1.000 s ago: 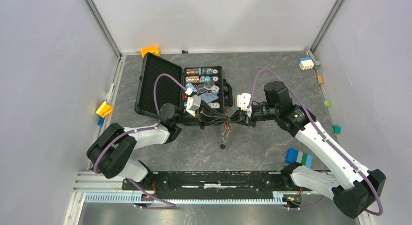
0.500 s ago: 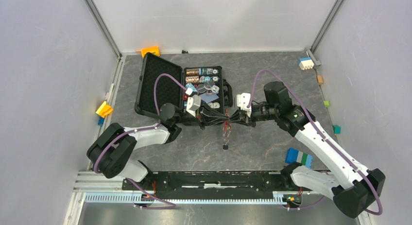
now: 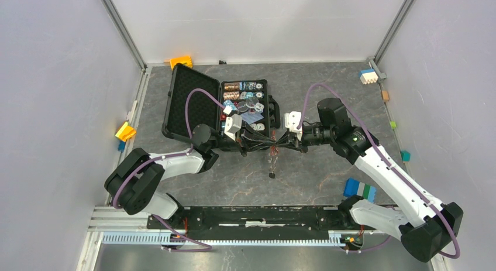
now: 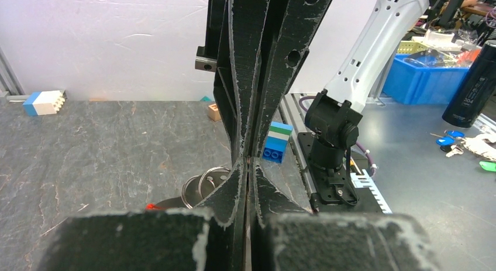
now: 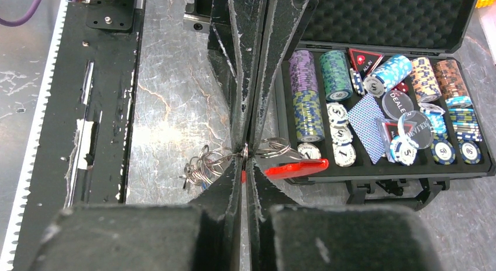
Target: Put the keys on the keyring
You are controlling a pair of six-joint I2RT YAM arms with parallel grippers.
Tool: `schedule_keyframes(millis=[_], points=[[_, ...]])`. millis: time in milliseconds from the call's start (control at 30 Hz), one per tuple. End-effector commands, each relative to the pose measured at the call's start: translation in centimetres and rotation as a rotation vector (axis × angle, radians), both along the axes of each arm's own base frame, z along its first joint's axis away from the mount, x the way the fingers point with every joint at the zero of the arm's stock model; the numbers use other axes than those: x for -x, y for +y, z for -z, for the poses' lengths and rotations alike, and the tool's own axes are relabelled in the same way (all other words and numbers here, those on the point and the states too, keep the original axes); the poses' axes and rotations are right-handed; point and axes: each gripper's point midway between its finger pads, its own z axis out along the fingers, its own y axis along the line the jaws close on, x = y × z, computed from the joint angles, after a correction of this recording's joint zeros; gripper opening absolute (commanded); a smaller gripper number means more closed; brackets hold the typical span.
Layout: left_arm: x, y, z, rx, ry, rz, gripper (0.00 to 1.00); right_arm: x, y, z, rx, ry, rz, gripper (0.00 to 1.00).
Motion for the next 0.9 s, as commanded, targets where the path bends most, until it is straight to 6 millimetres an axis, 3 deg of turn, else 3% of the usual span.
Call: schedule_keyframes(millis=[0,233,367,567,700,867], points=[[0.0,0.2,-1.8,0.058,-0.017,-0.008,0.02,0.1,0.2,-0.4,-0.021,-0.009,-0.012,0.0],[0.2,0.1,-0.8,0.021,-0.068,0.005,0.02,-1.3,-0.7,-1.5,0.039,-0.088,0.059,0.0],[-0.3,0.1,0.1,-0.04,-0.104,-0.007,0.12,-1.5,-0.8,-1.1,0.126,-0.109,0.077,0.0],[-1.4,0.2,1.5,-0.174,-0.137,-0.013,0.37,-1.7,-0.1,0.1,0.271,-0.151,0.089,0.0],[-2.0,0.8,2.0,-0.198,-0.194,-0.038,0.43,-2.1,0.2,0.2,0.329,-0.177,0.102,0.0],[-2.2,1.1,3.1,-0.25,-0.244,-0.042,0.42,-2.3,0.7,0.0,0.371,-0.193,0.103,0.0]])
